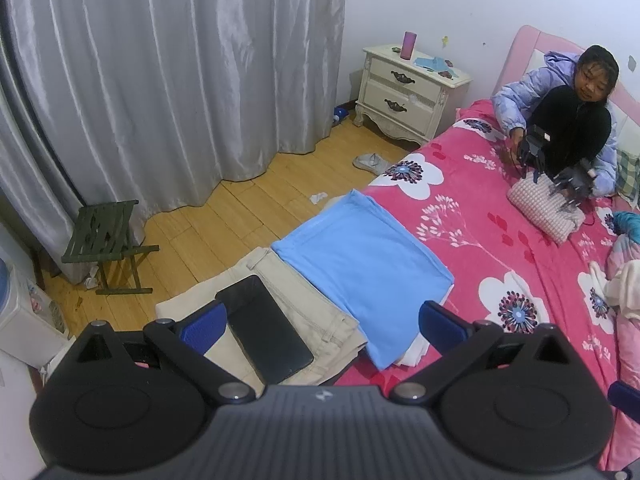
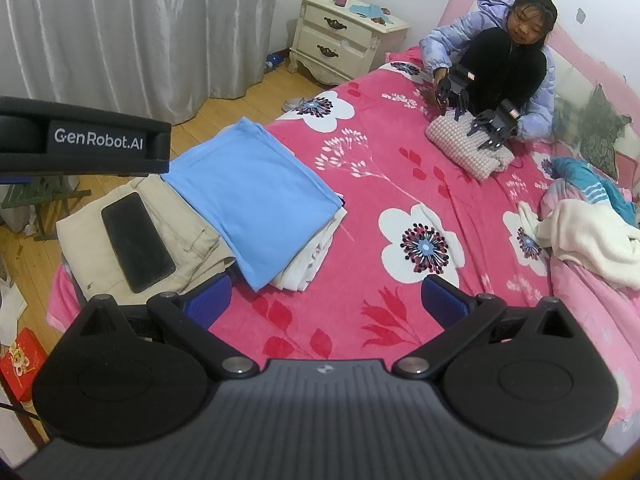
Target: Fold clothes
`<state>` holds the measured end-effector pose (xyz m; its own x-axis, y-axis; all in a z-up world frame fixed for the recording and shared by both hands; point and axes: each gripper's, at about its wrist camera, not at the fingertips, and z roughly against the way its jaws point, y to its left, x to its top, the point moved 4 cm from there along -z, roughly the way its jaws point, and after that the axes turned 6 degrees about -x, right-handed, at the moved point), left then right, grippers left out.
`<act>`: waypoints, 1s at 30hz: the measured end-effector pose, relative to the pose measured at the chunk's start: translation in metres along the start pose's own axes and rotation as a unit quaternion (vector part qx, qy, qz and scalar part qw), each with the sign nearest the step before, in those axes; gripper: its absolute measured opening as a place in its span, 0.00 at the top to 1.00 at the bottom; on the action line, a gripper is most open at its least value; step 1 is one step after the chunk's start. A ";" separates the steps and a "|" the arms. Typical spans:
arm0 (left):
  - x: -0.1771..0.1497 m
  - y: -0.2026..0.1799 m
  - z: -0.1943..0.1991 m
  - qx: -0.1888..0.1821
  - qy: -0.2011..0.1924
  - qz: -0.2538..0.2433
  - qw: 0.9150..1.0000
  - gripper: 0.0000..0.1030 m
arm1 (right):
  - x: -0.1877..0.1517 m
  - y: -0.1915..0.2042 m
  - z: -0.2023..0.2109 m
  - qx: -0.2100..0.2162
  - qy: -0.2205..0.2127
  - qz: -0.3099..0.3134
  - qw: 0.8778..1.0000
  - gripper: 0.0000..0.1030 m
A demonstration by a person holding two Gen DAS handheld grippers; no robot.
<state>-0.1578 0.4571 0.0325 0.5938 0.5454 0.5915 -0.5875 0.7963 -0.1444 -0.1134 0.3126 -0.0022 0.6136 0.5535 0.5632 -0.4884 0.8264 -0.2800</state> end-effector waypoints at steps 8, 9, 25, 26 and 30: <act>-0.001 0.002 0.000 0.002 0.001 0.001 1.000 0.00 | -0.001 0.003 0.000 0.002 0.000 0.002 1.000 0.01; -0.001 0.003 0.000 0.002 0.001 0.001 1.000 0.00 | -0.001 0.004 0.000 0.002 0.001 0.001 1.000 0.01; 0.000 0.005 -0.002 0.004 0.003 0.003 1.000 0.00 | 0.000 0.006 -0.001 0.002 0.003 0.001 1.000 0.01; 0.000 0.005 -0.002 0.004 0.003 0.003 1.000 0.00 | 0.000 0.006 -0.002 0.001 0.003 0.001 1.000 0.01; 0.000 0.003 -0.002 0.004 0.003 0.001 1.000 0.00 | 0.000 0.004 -0.002 0.000 0.004 0.000 1.000 0.01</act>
<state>-0.1585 0.4605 0.0304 0.5959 0.5490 0.5861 -0.5933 0.7928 -0.1394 -0.1142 0.3163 -0.0053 0.6177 0.5546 0.5576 -0.4888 0.8262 -0.2802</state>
